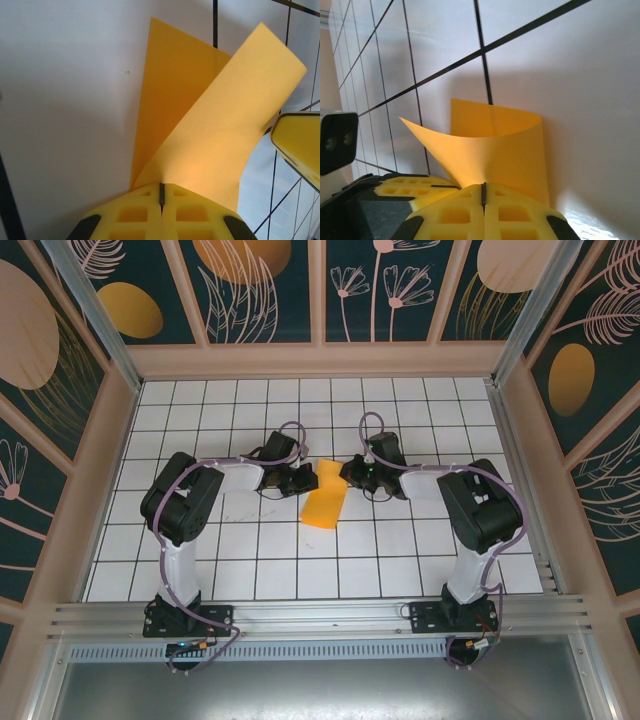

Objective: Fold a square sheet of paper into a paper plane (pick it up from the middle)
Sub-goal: Fold the square sheet of paper in half at the center of the table.

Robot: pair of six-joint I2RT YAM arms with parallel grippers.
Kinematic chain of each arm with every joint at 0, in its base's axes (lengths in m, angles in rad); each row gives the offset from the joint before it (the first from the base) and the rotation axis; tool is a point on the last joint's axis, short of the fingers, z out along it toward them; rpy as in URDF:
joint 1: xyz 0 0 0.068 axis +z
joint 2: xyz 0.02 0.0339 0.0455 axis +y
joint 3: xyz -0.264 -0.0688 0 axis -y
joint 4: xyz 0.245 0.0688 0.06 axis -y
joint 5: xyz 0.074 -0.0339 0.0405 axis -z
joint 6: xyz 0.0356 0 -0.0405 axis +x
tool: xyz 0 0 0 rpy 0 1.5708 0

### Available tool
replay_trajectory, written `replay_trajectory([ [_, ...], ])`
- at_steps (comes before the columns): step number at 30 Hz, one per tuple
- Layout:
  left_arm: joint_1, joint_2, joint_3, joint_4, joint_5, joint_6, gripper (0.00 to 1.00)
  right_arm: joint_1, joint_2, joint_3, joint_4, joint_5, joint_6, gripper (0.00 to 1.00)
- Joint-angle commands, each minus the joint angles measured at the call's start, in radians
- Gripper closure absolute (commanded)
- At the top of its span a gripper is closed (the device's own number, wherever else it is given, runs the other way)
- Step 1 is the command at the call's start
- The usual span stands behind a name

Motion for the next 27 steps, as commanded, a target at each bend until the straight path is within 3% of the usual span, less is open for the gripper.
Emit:
replay_trajectory([
  [1, -0.008, 0.062, -0.027, -0.109, -0.059, 0.023, 1.0, -0.004, 0.041, -0.005, -0.004, -0.007, -0.009, 1.0],
  [7, -0.007, 0.059, -0.029, -0.109, -0.062, 0.023, 1.0, -0.013, 0.091, -0.037, 0.004, 0.006, 0.019, 1.0],
  [15, -0.006, 0.062, -0.027, -0.11, -0.06, 0.024, 1.0, -0.035, 0.04, 0.024, 0.012, -0.056, 0.012, 1.0],
  [27, -0.007, 0.061, -0.027, -0.111, -0.059, 0.026, 1.0, -0.062, 0.162, 0.073, -0.06, -0.023, -0.007, 1.0],
])
